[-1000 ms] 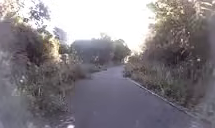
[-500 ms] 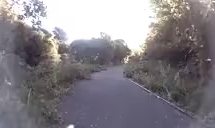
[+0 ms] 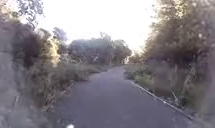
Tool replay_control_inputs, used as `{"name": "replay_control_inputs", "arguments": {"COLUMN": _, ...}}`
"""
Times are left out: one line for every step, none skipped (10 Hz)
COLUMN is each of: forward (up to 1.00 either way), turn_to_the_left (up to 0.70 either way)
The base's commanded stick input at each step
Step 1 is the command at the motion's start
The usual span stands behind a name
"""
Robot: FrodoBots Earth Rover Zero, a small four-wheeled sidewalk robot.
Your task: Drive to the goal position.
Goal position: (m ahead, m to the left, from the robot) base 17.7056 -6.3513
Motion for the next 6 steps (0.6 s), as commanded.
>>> {"name": "replay_control_inputs", "arguments": {"forward": 0.45, "turn_to_the_left": 0.00}}
{"name": "replay_control_inputs", "arguments": {"forward": 0.45, "turn_to_the_left": 0.00}}
{"name": "replay_control_inputs", "arguments": {"forward": 0.45, "turn_to_the_left": 0.00}}
{"name": "replay_control_inputs", "arguments": {"forward": 0.45, "turn_to_the_left": 0.00}}
{"name": "replay_control_inputs", "arguments": {"forward": 0.45, "turn_to_the_left": 0.00}}
{"name": "replay_control_inputs", "arguments": {"forward": 0.45, "turn_to_the_left": 0.00}}
